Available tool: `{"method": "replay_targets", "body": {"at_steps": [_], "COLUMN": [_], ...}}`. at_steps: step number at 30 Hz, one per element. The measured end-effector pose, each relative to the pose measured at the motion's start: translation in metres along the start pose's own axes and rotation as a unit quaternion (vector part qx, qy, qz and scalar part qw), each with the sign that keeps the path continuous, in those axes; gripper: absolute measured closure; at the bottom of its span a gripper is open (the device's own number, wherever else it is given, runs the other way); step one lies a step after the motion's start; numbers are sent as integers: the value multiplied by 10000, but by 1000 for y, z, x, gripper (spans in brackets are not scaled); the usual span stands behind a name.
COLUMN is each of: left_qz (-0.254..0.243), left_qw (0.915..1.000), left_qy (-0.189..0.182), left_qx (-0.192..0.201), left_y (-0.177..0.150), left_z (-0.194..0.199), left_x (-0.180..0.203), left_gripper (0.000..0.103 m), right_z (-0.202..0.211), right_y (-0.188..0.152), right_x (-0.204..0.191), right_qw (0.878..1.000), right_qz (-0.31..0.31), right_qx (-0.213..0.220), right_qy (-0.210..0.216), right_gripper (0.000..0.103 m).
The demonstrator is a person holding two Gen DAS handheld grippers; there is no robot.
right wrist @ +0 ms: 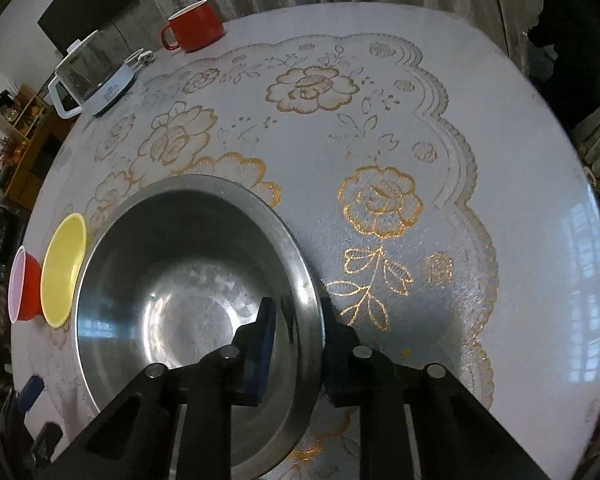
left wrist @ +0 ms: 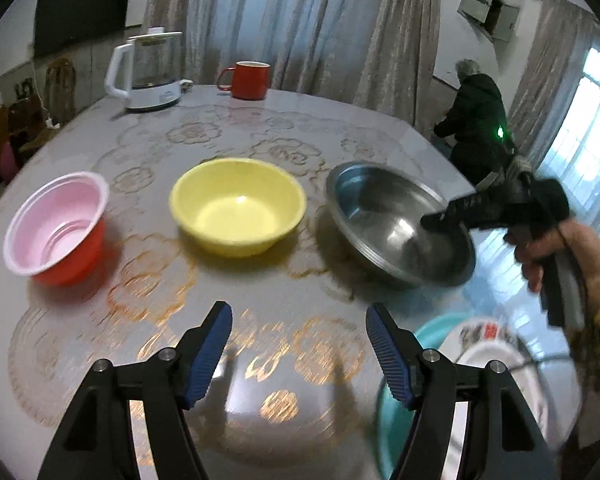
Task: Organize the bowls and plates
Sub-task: 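Move both grippers to the stainless steel bowl and grasp its rim, then lift the steel bowl off the table with both grippers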
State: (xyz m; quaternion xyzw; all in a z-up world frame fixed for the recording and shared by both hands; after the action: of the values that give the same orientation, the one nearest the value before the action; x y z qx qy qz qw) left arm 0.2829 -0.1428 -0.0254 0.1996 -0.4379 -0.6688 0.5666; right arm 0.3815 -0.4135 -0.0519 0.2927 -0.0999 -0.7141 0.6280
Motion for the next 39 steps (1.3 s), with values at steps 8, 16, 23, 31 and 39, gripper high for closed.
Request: {"method": "replay_targets", "body": {"at_steps": [8, 16, 23, 31, 39], "left_qz": [117, -336, -383, -438, -936], "left_qw": [9998, 9971, 9952, 9956, 9949], "left_qy": [-61, 653, 896, 828, 303], "left_qx": [-140, -192, -121, -40, -211], "left_y": [7, 9, 15, 23, 14], "left_z": [-31, -55, -51, -45, -70], "left_x": [19, 19, 16, 26, 51], "left_gripper": [34, 35, 35, 33, 62], "right_z": [-8, -5, -6, -6, -7], "right_y": [-6, -8, -10, -10, -14], "right_x": [1, 0, -6, -7, -13], "right_qw": [9995, 9993, 9990, 9984, 9971], "right_qz": [-29, 107, 292, 444, 517], "right_qx": [-116, -114, -105, -119, -204], "right_qy": [299, 329, 319, 322, 517], "right_gripper": [88, 88, 88, 88, 93]}}
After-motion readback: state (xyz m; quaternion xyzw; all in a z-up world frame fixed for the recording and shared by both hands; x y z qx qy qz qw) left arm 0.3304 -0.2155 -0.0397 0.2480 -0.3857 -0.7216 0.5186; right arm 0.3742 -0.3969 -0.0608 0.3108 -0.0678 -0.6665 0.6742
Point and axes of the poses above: each gripper's, at about its wrist camera, not at the fingertips, and z roughly against the way its jaws point, x to its right, y to its top, the point moved 3 cm from there along -z, roughly the way its jaws point, and after that the axes turned 14 degrees about x, right-handed, at the moved point
